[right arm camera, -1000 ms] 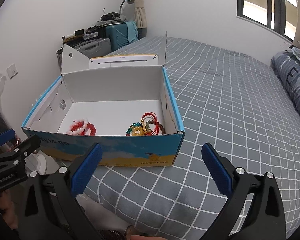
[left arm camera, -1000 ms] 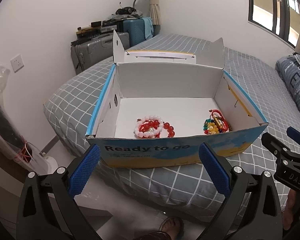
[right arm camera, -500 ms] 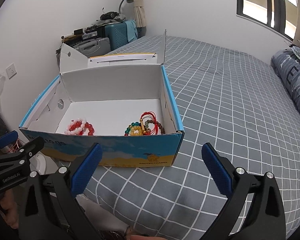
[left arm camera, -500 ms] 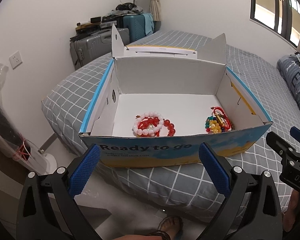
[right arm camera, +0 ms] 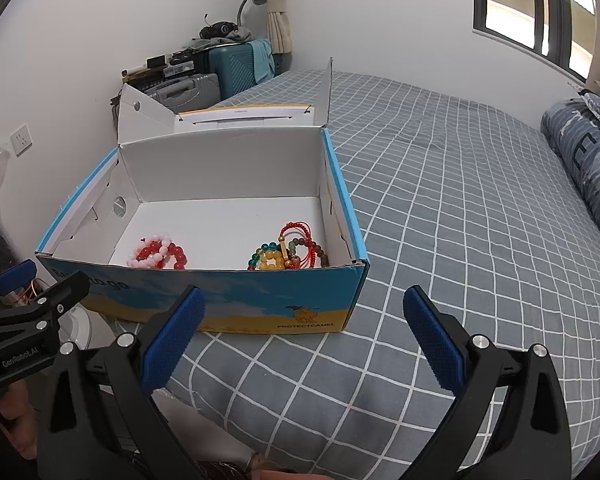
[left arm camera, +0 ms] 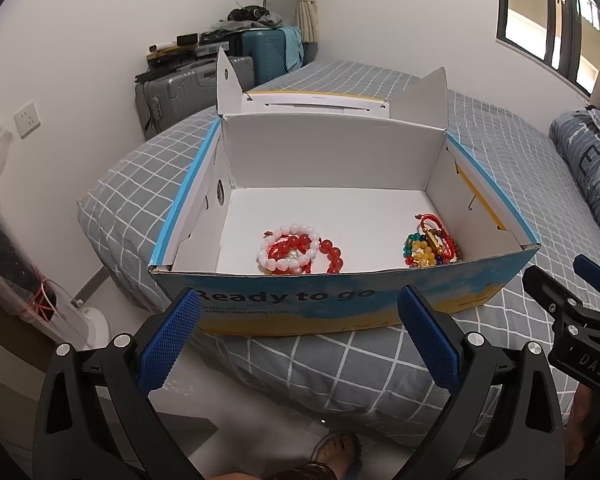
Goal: Organize jewelry
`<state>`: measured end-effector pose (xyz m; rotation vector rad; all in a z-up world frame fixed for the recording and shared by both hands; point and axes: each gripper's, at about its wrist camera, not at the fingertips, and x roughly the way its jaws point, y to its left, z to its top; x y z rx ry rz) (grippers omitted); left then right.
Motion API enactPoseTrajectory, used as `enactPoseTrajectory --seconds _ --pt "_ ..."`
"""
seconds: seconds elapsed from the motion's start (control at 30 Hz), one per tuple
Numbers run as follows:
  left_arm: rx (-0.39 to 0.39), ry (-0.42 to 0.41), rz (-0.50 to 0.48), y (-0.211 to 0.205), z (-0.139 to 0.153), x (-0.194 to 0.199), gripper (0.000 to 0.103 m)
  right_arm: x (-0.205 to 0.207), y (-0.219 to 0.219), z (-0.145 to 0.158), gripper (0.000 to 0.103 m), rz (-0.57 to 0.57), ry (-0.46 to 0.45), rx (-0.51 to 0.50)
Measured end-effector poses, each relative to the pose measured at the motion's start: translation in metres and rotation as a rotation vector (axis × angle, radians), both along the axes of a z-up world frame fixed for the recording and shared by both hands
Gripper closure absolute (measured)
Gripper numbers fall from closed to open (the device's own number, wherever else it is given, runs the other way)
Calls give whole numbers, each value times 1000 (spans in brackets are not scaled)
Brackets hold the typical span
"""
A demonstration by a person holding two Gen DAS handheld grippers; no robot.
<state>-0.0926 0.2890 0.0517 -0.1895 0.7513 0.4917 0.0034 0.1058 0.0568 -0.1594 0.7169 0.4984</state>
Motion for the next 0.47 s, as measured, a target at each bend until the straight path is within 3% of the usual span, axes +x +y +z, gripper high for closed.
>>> enactPoseTrajectory --seconds 0.47 --pt "-6 -7 -5 -3 1 -1 6 0 -1 -1 8 -2 4 -1"
